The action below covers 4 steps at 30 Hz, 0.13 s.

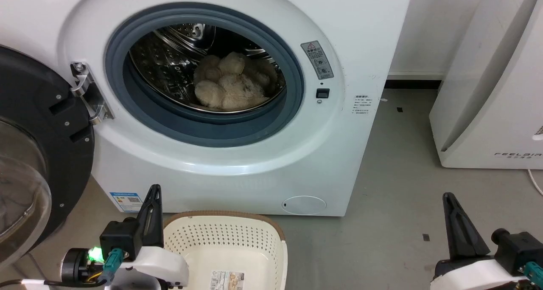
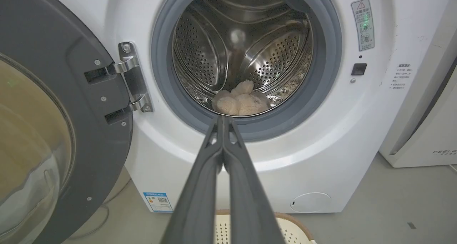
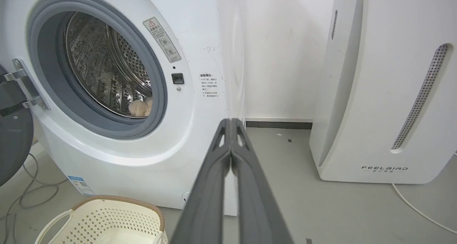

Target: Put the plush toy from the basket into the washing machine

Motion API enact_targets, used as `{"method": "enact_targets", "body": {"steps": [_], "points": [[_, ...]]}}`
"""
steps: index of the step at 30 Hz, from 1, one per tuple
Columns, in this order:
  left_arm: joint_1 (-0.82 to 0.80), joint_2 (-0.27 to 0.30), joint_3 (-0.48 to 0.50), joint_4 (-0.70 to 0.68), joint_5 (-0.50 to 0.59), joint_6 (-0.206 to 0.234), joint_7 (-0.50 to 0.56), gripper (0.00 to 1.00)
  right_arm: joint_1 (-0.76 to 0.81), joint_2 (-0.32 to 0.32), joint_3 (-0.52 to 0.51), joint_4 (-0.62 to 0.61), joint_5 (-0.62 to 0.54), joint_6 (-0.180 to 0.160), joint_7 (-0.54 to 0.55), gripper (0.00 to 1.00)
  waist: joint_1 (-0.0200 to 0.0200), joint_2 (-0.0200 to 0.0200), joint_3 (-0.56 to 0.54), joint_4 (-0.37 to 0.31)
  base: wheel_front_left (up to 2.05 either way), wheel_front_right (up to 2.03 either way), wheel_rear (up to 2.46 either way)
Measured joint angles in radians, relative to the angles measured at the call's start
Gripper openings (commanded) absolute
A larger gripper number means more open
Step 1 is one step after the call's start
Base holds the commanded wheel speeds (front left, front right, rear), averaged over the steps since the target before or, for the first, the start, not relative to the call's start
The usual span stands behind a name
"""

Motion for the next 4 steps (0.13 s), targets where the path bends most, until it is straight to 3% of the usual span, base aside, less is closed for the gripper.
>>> {"method": "enact_targets", "body": {"steps": [4], "points": [[0.001,-0.001,0.0,-0.004,0.001,0.0,0.009,0.0,0.0,0.0,0.003,0.0,-0.005,0.0,0.007,0.0,0.0,0.0,-0.001,-0.002,0.0,0.0,0.0]]}}
